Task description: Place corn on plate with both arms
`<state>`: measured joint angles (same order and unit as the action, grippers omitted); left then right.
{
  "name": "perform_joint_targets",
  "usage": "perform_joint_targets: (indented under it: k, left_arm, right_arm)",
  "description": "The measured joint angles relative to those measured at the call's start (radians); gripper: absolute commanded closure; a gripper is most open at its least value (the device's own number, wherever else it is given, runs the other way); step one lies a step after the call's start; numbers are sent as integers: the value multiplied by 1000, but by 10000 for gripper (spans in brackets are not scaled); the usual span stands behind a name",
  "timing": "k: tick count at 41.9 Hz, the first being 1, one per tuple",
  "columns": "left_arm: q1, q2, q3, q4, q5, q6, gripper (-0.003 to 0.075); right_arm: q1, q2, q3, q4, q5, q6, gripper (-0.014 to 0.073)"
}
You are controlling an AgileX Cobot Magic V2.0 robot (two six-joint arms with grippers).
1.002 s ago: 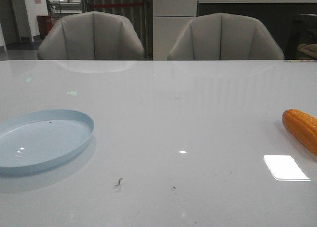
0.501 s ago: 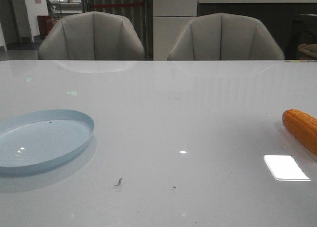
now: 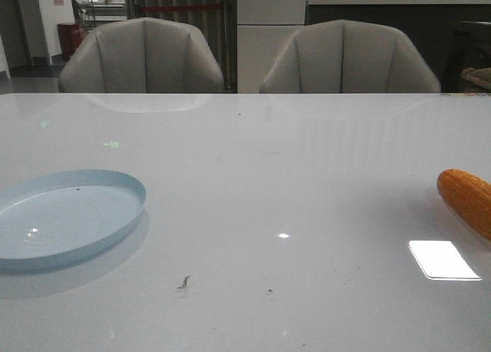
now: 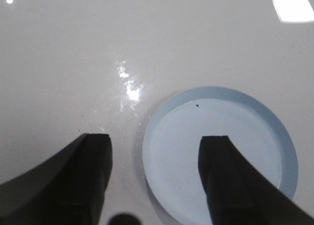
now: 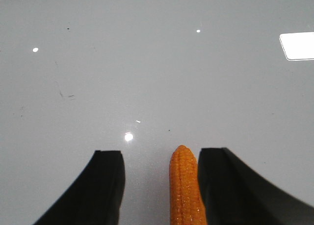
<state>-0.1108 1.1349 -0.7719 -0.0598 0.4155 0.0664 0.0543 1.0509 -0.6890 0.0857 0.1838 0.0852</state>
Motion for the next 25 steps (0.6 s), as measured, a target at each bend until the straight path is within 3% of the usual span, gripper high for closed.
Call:
perform_joint_targets:
  k: [4, 10, 16, 25]
  left_arm:
    - [0, 154, -173, 0, 180, 0, 260]
    - [0, 434, -390, -1, 323, 0, 260]
    - [0, 636, -516, -1, 352, 0, 260]
    - [0, 751, -534, 37, 374, 0, 260]
  right_arm:
    - [0, 0, 0, 0, 0, 0, 137]
    - [0, 0, 0, 0, 0, 0, 137]
    - [0, 0, 0, 0, 1, 0, 137]
    - [0, 0, 0, 0, 11, 0, 137]
